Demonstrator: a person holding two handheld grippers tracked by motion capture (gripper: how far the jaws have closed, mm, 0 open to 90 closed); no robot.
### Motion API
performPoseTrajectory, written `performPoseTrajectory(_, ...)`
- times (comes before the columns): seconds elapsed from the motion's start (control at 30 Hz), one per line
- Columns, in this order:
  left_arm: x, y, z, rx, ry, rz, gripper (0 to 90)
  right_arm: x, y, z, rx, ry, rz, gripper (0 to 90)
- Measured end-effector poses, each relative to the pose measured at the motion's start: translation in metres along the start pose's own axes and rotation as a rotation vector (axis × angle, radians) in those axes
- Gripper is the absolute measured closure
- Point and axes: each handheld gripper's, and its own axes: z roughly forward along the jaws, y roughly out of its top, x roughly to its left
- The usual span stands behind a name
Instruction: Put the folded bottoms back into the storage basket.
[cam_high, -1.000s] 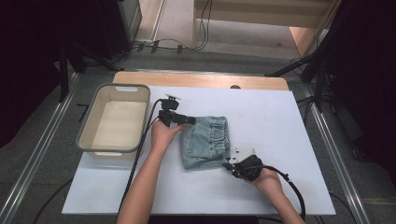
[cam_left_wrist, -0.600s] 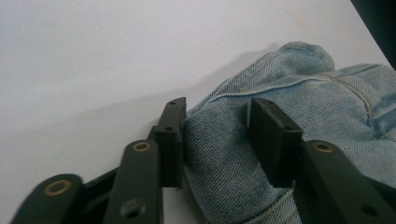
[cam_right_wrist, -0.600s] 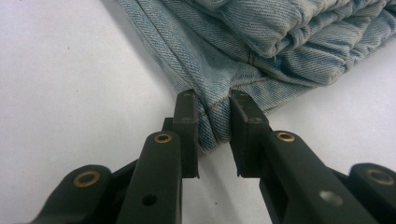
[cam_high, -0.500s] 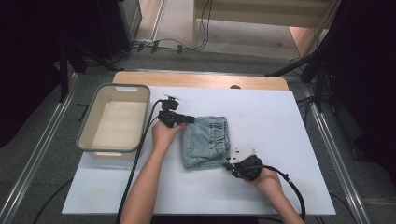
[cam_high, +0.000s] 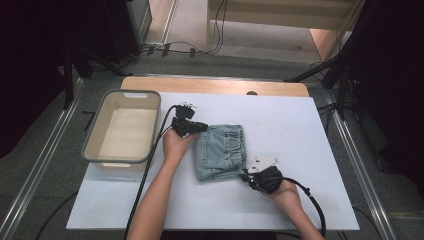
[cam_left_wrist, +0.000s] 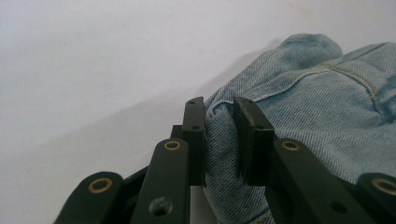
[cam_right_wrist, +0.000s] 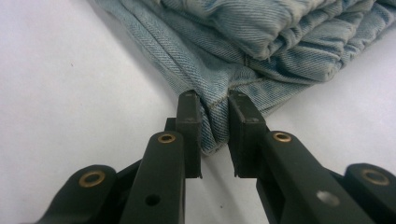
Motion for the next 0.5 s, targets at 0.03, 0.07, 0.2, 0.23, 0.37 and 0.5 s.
performPoseTrajectory(0.03,-0.001,0.0,-0.001,-0.002,0.005,0.012,76.8,-0.001,-0.001,-0.001,-0.005,0.014,0.03,74.8)
performPoseTrajectory(0.07,-0.002,0.0,-0.001,-0.006,0.009,0.017,76.8,-0.003,-0.001,-0.002,-0.026,0.018,0.016,74.8)
performPoseTrajectory(0.2,-0.004,0.001,-0.002,-0.017,0.014,0.036,77.5,-0.006,-0.001,-0.005,-0.071,0.047,0.06,75.0)
performPoseTrajectory(0.23,-0.005,0.002,-0.003,-0.018,0.012,0.039,77.8,-0.006,-0.001,-0.006,-0.077,0.054,0.071,74.9)
performPoseTrajectory(0.37,-0.007,0.003,-0.006,-0.036,0.01,0.05,78.0,-0.007,-0.001,-0.01,-0.113,0.071,0.085,75.0)
performPoseTrajectory(0.5,-0.01,0.005,-0.009,-0.05,0.012,0.063,78.1,-0.007,0.001,-0.013,-0.136,0.078,0.081,75.1)
